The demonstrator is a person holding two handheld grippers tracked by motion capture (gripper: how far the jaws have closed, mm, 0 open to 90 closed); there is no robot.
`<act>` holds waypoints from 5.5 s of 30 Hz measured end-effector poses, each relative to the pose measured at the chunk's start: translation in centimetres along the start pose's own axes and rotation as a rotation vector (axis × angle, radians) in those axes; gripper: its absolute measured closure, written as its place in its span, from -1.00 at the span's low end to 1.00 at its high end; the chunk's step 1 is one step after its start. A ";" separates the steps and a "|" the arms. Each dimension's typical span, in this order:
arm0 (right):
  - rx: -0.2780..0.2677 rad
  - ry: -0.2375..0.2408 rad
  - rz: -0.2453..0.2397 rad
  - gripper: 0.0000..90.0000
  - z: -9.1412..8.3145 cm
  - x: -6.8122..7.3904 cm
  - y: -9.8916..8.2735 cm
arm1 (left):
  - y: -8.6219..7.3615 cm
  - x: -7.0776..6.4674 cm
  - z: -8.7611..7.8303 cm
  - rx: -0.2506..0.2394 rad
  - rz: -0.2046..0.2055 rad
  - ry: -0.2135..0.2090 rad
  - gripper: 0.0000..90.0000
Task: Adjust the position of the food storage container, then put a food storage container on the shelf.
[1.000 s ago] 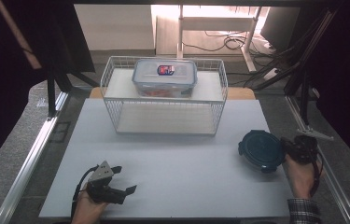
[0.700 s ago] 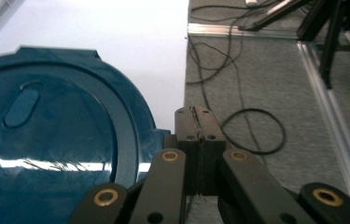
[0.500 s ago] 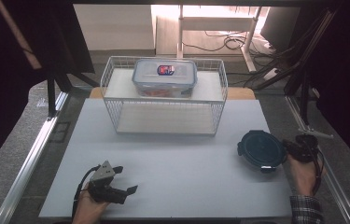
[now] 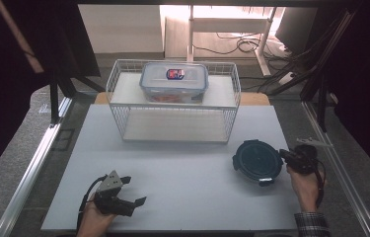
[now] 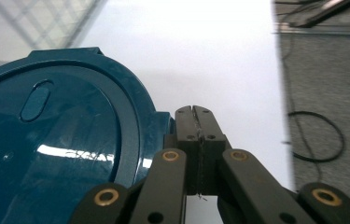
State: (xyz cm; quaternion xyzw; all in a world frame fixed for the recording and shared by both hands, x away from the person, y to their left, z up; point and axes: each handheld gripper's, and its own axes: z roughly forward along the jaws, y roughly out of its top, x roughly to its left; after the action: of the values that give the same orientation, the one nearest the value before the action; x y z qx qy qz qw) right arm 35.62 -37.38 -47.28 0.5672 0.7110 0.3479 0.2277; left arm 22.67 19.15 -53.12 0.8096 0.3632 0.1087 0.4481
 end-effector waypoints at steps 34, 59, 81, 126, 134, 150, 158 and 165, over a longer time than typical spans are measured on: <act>0.091 0.296 -0.225 1.00 0.8 14.2 -1.9 | 0.0 0.0 0.3 0.017 -0.003 -0.018 -0.85; 0.097 0.439 -0.377 0.98 0.8 21.1 -2.8 | 0.0 0.0 0.1 0.027 -0.012 -0.023 -0.85; 0.008 0.480 -0.419 -0.74 -1.8 19.4 -4.9 | -0.1 0.4 -0.6 0.023 -0.028 -0.023 -0.82; 0.072 0.528 -0.353 -1.00 0.2 21.5 -2.2 | 6.3 1.0 2.4 0.029 -0.045 -0.155 -0.96; 0.125 0.560 -0.362 -0.99 1.4 22.5 -0.6 | 8.2 1.1 4.4 0.055 -0.050 -0.223 -0.97; 0.288 0.717 -0.196 -0.66 3.7 21.7 -2.1 | 5.9 2.3 5.7 0.139 -0.184 -0.369 -0.70; 0.340 0.748 -0.150 -0.32 2.9 21.2 -2.3 | 4.9 2.2 3.4 0.117 -0.214 -0.381 -0.23; 0.345 0.778 -0.158 -0.18 2.3 20.8 -2.4 | 4.4 2.1 2.6 0.072 -0.253 -0.397 0.03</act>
State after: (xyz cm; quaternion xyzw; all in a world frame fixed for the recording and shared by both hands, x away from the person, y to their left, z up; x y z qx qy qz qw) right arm 30.45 -17.02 -49.16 0.3672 0.8329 0.3934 -0.1293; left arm 27.59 17.45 -51.40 0.7785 0.3703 -0.1226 0.4917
